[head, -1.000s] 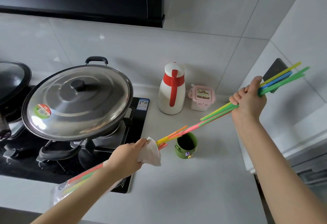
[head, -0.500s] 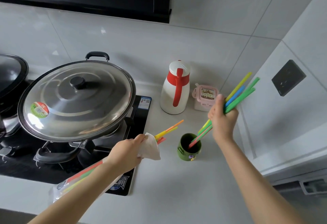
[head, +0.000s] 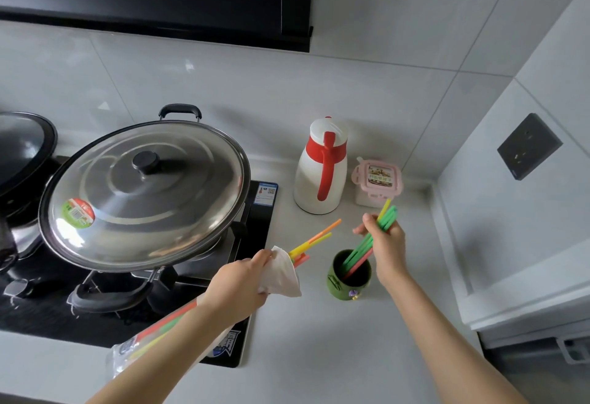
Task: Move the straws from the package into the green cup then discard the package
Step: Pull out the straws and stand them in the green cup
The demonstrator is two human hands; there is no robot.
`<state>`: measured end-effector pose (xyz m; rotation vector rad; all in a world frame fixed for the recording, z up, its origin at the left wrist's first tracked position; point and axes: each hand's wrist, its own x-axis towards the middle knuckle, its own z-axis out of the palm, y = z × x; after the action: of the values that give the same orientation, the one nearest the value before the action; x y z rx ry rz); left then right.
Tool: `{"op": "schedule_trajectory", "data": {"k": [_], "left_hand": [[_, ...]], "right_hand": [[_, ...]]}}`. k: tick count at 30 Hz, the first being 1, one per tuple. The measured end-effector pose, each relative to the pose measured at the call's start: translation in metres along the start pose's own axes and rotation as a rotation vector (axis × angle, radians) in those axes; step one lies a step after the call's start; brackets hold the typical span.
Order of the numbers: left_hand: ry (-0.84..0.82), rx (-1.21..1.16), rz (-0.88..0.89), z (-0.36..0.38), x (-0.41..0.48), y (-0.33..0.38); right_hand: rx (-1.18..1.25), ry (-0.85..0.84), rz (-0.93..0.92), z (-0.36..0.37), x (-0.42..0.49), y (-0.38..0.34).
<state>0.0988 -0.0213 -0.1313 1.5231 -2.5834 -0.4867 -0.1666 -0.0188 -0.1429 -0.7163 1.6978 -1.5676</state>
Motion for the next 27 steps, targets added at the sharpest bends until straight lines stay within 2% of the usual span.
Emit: {"op": "schedule_trajectory", "data": {"k": [4,5,7,9,10,12,15,18,20,22,24,27], "left_hand": [[-0.016,-0.004,0.019,-0.001,0.006,0.002],[-0.026,-0.012,0.021,-0.001,0.007,0.003],[-0.057,-0.049,0.014,-0.001,0.007,0.007],[-0.091,-0.099,0.014,0.000,0.008,0.011],[-0.103,-0.108,0.018,-0.001,0.009,0.013],[-0.129,-0.101,0.031,-0.004,0.014,0.016],[-0.172,-0.084,0.052,-0.011,0.022,0.022],[-0.224,-0.054,0.099,-0.016,0.021,0.031],[-0.265,-0.053,0.105,-0.021,0.019,0.039],[-0.337,-0.061,0.078,-0.029,0.018,0.046],[-0.459,-0.150,0.022,-0.036,0.016,0.051],[-0.718,-0.444,-0.117,-0.041,0.012,0.052]], "right_hand": [[0.054,0.015,0.135,-0.011,0.005,-0.016],[-0.041,0.047,0.147,-0.015,0.006,-0.022],[-0.461,0.137,0.107,-0.024,0.006,-0.034],[-0.841,0.279,-0.063,-0.033,-0.002,-0.049],[-0.893,0.347,-0.188,-0.036,-0.008,-0.057],[-0.822,0.418,-0.416,-0.038,-0.022,-0.068],[-0.583,0.265,-0.450,-0.033,-0.043,-0.071],[-0.602,0.033,-0.448,-0.023,-0.053,-0.062],[-0.619,-0.075,-0.359,-0.016,-0.052,-0.052],[-0.520,-0.135,-0.115,-0.010,-0.052,-0.044],[-0.279,-0.124,0.118,-0.006,-0.055,-0.033],[0.037,-0.125,0.387,-0.004,-0.063,-0.022]]}}
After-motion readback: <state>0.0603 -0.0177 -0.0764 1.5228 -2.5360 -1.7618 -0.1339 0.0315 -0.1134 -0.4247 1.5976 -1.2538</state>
